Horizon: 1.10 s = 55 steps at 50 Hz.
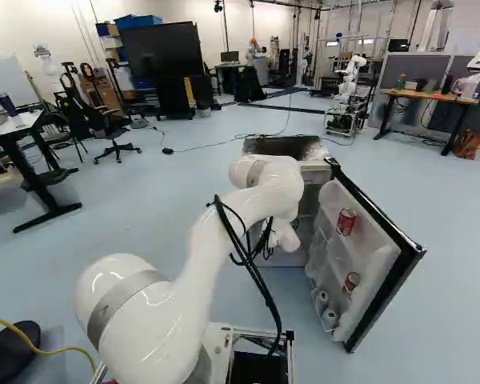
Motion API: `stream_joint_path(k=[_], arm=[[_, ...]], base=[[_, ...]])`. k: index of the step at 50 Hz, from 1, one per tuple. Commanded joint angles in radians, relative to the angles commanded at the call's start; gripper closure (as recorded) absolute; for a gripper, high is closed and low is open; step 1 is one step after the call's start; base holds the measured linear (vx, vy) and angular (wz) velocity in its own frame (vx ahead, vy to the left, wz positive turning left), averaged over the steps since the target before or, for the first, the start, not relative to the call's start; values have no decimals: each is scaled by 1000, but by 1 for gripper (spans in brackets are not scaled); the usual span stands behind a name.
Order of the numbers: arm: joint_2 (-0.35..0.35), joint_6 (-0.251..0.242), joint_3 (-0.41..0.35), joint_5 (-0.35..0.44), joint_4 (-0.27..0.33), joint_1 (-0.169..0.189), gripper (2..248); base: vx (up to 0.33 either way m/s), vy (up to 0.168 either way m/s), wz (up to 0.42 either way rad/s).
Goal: Grab a drink from the fridge
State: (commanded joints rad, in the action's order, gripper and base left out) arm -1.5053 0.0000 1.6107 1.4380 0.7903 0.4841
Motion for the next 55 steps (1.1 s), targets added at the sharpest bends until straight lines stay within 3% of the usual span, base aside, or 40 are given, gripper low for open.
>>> stream_joint_path(k=[34, 55], arm=[[-95, 0, 181, -14, 0, -36, 3], [-109, 0, 208, -74, 0, -45, 3]], base=[[0, 0, 0], [0, 0, 0]])
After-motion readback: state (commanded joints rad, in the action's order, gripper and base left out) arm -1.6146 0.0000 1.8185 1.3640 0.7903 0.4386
